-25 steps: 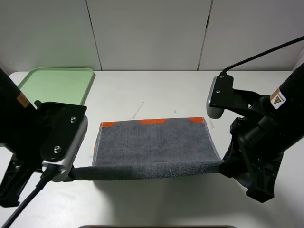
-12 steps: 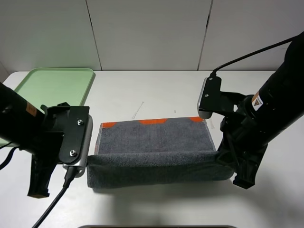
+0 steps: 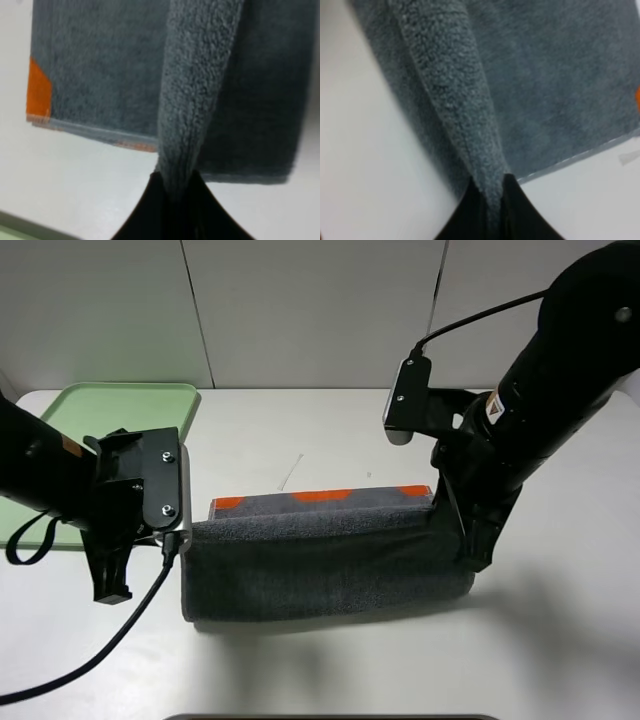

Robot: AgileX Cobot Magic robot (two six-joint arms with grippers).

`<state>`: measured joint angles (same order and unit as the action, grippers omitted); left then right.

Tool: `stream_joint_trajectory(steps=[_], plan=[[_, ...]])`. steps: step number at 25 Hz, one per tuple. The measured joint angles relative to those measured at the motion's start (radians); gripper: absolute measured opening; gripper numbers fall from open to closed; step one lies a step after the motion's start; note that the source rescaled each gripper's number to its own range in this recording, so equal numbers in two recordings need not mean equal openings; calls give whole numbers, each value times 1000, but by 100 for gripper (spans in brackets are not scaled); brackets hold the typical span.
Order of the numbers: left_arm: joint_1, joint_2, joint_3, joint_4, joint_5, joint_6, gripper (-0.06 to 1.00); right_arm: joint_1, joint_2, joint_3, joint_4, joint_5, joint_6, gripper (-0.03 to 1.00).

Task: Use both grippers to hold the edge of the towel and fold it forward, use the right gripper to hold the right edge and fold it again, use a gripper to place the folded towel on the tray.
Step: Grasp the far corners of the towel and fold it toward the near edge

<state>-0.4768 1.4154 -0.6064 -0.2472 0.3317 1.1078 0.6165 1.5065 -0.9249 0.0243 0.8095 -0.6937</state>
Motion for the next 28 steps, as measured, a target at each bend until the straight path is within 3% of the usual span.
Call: stream_joint_trajectory(steps=[12, 28], plan=[[9, 130, 0, 4, -201, 3, 0, 0, 111, -46, -64, -78, 0, 0], [38, 271, -94, 7, -262, 3, 0, 0, 233, -136, -113, -104, 0, 0]])
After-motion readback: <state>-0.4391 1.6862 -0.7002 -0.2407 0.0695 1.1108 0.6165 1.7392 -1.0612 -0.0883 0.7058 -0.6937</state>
